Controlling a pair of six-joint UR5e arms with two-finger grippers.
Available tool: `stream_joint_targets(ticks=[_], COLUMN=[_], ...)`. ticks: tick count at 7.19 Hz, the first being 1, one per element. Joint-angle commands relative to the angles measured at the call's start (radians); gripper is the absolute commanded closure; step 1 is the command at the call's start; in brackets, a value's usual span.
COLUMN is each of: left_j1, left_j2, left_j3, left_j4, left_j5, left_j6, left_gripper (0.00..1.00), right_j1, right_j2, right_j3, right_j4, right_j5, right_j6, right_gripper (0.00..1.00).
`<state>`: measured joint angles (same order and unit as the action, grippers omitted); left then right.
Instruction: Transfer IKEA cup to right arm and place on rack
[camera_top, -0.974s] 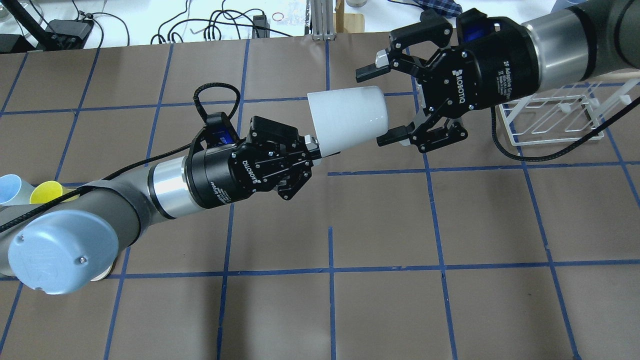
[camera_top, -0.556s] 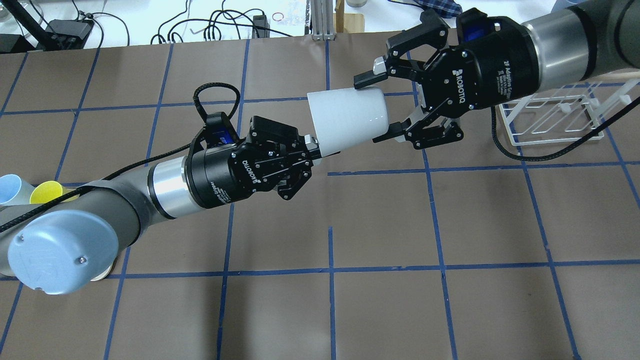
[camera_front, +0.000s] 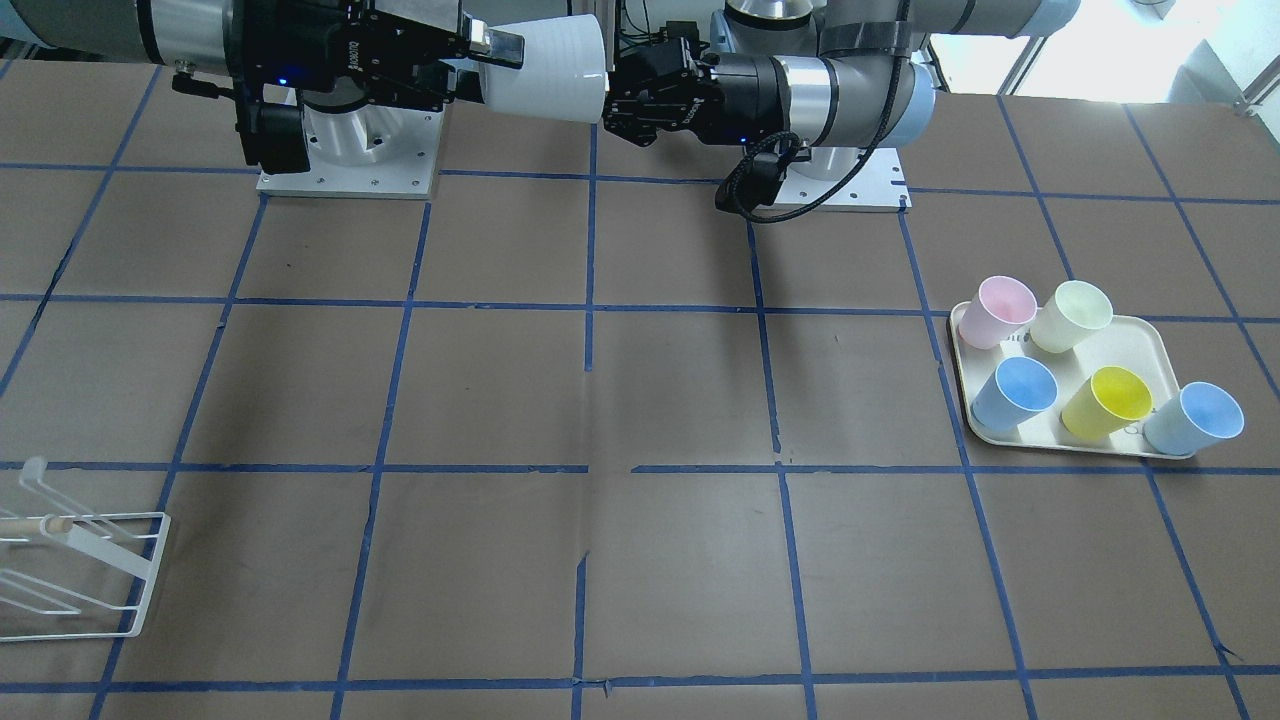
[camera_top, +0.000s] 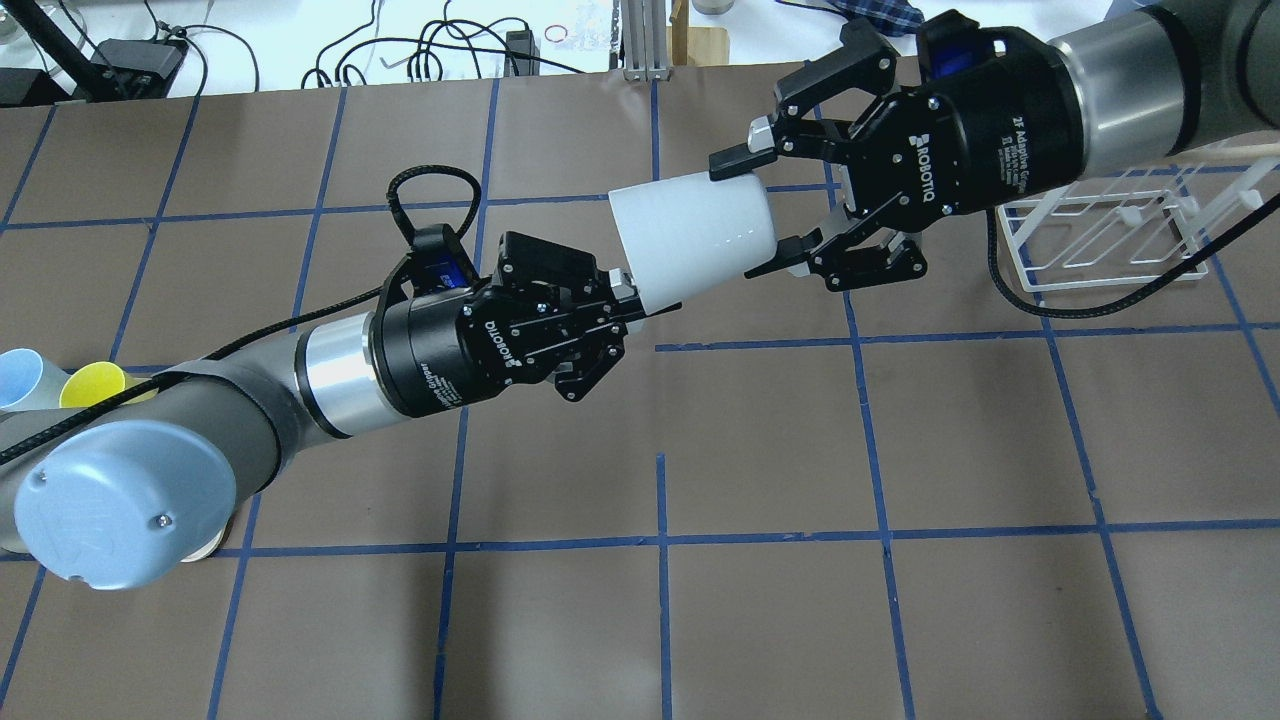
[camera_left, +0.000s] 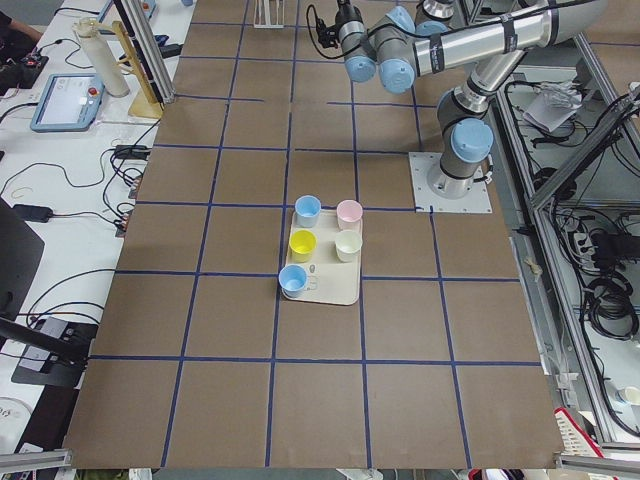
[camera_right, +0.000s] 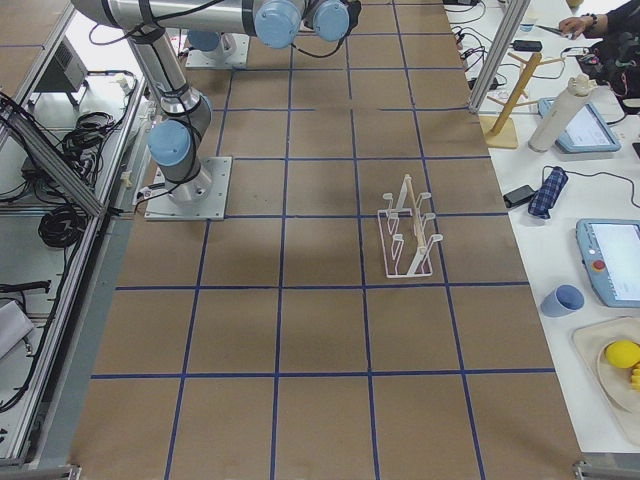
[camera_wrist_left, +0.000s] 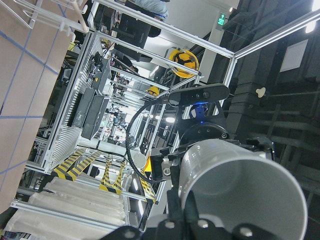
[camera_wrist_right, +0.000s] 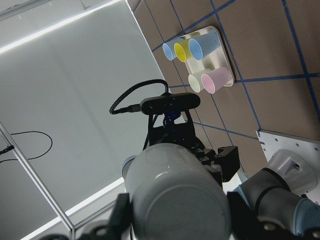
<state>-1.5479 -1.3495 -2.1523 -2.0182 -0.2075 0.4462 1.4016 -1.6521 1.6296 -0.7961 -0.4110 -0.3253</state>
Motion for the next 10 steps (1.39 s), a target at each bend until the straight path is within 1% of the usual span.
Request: stream_joint_targets(ticks=[1, 2, 3, 4, 5, 6, 7, 8, 9, 10], left_j1=[0.0, 0.003, 0.017, 0.032, 0.037, 0.046, 0.084, 0.162, 0.222, 0.241], left_j2=[0.001, 0.001, 0.0, 0.001, 0.001, 0.001, 0.001, 0.0, -0.01, -0.038], left_j3=[0.003, 0.011, 0.015, 0.015, 0.008, 0.005, 0.006, 0.02, 0.029, 0.023], left_j4=[0.001, 0.003, 0.033, 0.097, 0.13, 0.128, 0.128, 0.139, 0.166, 0.218], left_j5=[-0.004, 0.0, -0.001, 0.003, 0.003, 0.008, 0.054, 0.239, 0.417, 0.481], left_j6=[-0.009, -0.061, -0.136, -0.234, -0.263, -0.264, -0.267, -0.267, -0.27, -0.268], left_gripper=[0.0, 0.0, 0.0, 0.0, 0.0, 0.0, 0.0, 0.0, 0.0, 0.0], right_j1=[-0.001, -0.001, -0.004, -0.007, -0.024, -0.041, -0.052, -0.058, -0.058, -0.059], right_j2=[0.002, 0.002, 0.002, 0.002, 0.009, 0.009, 0.011, 0.02, 0.025, 0.025], right_j3=[0.0, 0.0, -0.002, -0.005, -0.007, -0.008, -0.007, -0.008, -0.008, -0.008], right_j4=[-0.002, -0.003, -0.005, -0.008, -0.027, -0.072, -0.137, -0.187, -0.254, -0.315], right_j5=[0.0, -0.002, 0.0, 0.001, -0.003, -0.003, -0.012, -0.018, -0.107, -0.194], right_j6=[0.0, 0.0, 0.003, 0.023, 0.029, 0.075, 0.125, 0.173, 0.193, 0.198], right_gripper=[0.41, 0.41, 0.41, 0.42, 0.44, 0.47, 0.52, 0.58, 0.63, 0.65])
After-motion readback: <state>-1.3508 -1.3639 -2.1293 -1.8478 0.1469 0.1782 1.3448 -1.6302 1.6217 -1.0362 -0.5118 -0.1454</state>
